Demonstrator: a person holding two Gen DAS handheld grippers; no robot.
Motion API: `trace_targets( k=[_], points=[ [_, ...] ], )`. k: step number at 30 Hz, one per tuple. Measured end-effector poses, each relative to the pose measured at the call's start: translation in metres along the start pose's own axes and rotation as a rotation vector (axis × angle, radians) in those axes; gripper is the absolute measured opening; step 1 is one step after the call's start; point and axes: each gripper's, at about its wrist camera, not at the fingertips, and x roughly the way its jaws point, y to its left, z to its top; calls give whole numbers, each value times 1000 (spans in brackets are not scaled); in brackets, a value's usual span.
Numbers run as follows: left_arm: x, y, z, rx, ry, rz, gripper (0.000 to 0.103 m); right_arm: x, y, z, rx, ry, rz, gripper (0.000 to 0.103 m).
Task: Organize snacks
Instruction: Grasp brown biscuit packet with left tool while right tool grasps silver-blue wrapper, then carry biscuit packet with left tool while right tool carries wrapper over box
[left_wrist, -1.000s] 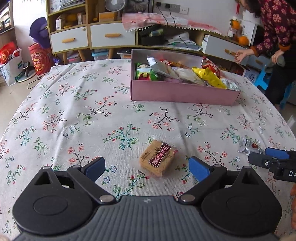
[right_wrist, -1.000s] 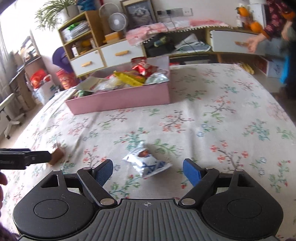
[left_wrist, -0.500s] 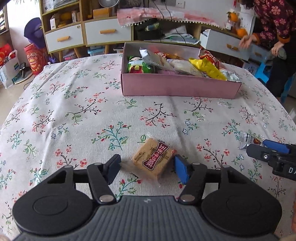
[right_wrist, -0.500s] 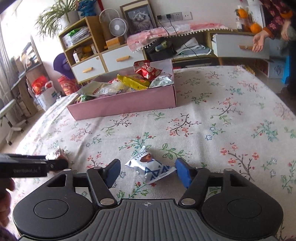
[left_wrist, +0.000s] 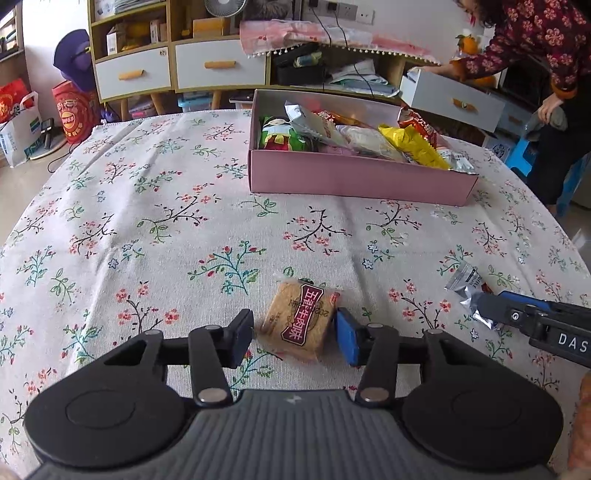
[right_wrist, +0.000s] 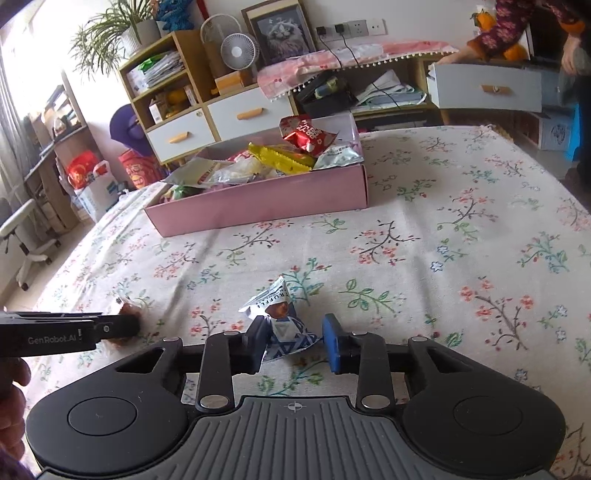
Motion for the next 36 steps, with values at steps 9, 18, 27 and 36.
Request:
trace_targets(
  k=[9,18,27,36],
  points=[
    [-5,5,1,-31,-10,-27,44,-3,-8,-1,86,0,34,31],
    [-8,10,5,-55,-16,-26,44,-10,-17,1,146,-12,49,31],
    [-6,3,11,-43,-18,-53,44,-15,-22,6,168,-30,48,31],
    [0,-2,23,-39,-19,-49,44,-5,-20,18,182,-25,68,31]
  ],
)
